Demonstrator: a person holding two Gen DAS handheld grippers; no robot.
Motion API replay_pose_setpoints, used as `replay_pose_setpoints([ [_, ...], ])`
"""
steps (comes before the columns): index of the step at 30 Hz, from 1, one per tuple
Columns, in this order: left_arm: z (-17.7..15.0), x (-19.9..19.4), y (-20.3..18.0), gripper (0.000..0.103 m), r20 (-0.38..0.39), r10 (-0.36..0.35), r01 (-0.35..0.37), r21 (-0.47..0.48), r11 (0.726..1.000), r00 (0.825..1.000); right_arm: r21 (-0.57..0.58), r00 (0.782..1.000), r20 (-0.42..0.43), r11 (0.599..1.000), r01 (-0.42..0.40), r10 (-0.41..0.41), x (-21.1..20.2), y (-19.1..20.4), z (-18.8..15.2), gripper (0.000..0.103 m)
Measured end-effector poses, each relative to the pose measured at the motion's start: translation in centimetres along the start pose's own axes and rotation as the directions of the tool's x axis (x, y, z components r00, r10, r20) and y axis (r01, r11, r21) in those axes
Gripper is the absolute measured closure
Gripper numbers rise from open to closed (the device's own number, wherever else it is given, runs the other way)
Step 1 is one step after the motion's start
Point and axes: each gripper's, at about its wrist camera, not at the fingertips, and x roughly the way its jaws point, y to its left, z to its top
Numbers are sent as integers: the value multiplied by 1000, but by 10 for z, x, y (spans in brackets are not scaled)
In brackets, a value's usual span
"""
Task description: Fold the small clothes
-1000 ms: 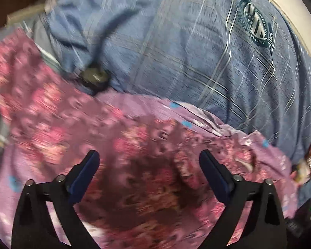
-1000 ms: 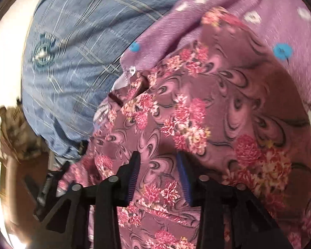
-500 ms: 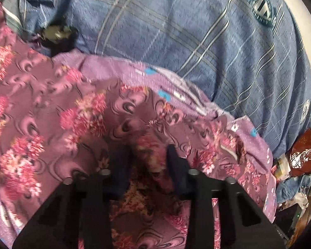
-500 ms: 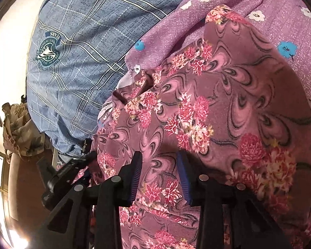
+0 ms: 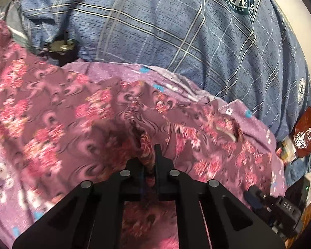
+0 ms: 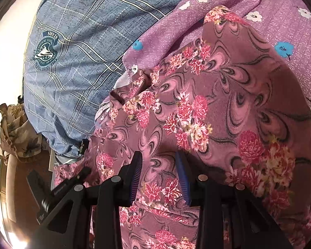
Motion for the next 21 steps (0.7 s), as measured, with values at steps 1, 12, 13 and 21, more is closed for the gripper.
replay_pose_setpoints([
  [1, 0, -1, 3, 98, 4, 17, -17, 6, 1000, 1000, -1, 1000, 1, 1000, 2, -2, 0, 0, 0, 69],
  [12, 9, -48, 38, 45, 150, 224, -228, 6, 974, 963, -50, 999, 14, 997, 50, -49, -3, 12, -5, 64],
  [13, 10, -55, 43, 45, 169, 238, -240, -9, 971, 957, -60, 999, 22, 997, 47, -46, -5, 14, -6, 63],
  [21, 13, -116, 108, 31, 278, 355, -316, -176, 932, 892, -203, 998, 43, 978, 52, -44, -5, 41, -26, 58],
])
